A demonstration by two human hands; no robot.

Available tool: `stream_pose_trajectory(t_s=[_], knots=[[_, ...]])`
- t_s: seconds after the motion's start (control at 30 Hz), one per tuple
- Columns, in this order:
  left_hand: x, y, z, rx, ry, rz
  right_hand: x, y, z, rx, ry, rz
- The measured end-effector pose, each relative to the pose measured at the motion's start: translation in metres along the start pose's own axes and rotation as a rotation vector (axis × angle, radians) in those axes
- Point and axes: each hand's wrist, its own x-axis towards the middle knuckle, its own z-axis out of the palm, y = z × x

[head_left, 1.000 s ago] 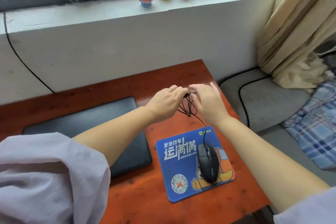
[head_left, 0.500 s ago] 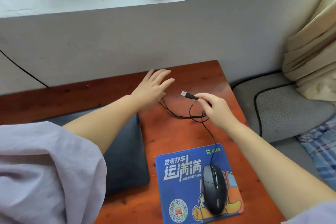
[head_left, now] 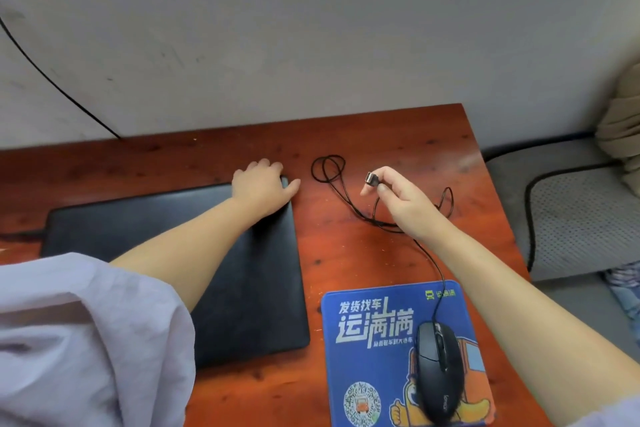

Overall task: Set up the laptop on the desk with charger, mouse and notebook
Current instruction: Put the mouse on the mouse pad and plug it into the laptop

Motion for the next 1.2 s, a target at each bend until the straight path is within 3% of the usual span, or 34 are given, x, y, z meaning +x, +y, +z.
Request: stream_pose_trajectory(t_s=[0.27, 0.47, 0.63, 0.87, 0.97, 1.2], knots=[[0.006, 0.002, -0.008, -0.171, -0.106, -0.076, 0.0, -0.006, 0.003, 0.004, 0.04, 0.003], [0.0, 0.0, -0.025, -0.232, -0.095, -0.045, 0.007, -0.016, 0.009, -0.328, 0.063, -0.158], [-0.001, -0.009, -0.047, -0.291, -0.046, -0.009, 0.014, -0.021, 0.02, -0.437, 0.062, -0.211], [-0.005, -0.012, -0.067, -0.301, -0.107, 0.043, 0.019, -0.045, 0.03, -0.232, -0.117, -0.107], [-0.011, -0.008, -0.066, -0.274, -0.05, 0.045, 0.02, -0.056, 0.039, -0.038, -0.203, -0.08], [-0.016, -0.006, -0.068, -0.278, 0.031, 0.06, 0.019, -0.058, 0.044, 0.195, -0.187, -0.039]])
